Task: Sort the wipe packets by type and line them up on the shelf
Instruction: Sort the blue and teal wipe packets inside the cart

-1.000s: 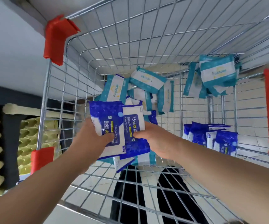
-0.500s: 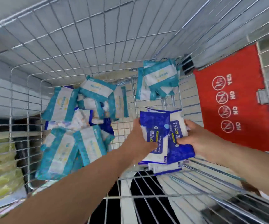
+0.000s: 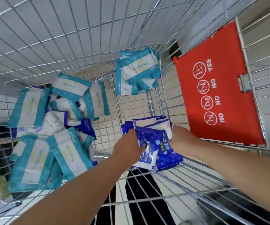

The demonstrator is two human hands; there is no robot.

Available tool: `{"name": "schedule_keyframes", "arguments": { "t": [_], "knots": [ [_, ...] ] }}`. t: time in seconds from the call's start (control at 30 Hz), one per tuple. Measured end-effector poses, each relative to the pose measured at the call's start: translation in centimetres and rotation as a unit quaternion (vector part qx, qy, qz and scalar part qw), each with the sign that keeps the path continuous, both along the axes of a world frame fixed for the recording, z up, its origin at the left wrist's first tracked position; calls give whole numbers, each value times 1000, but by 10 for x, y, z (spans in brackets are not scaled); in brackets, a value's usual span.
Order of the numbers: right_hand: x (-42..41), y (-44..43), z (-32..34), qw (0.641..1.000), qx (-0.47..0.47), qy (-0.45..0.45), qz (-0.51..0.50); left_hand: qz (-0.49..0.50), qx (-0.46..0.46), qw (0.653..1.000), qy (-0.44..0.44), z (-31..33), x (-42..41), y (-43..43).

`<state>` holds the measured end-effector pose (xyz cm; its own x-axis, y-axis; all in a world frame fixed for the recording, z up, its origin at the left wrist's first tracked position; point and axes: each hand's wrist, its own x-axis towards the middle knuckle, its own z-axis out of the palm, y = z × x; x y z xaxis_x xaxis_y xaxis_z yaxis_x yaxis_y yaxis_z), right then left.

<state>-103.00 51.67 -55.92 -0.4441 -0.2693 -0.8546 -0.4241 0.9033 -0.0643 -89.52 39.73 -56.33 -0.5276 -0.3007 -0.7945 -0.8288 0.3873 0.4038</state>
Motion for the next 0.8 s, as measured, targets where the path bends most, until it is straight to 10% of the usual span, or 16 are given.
{"name": "schedule_keyframes", "arguments": {
  "t": [0.17,0.43,0.8],
  "knots": [
    [8,11,-6,995,-74,-18,-68,-12,-49,999,-1,0,8,3],
    [5,-19,33,984,-46,113,128,-100,-124,987,2,19,11,-21],
    [67,-169,63,936,-244,97,235,-101,-298,948,-43,79,102,-161]
  ]
}}
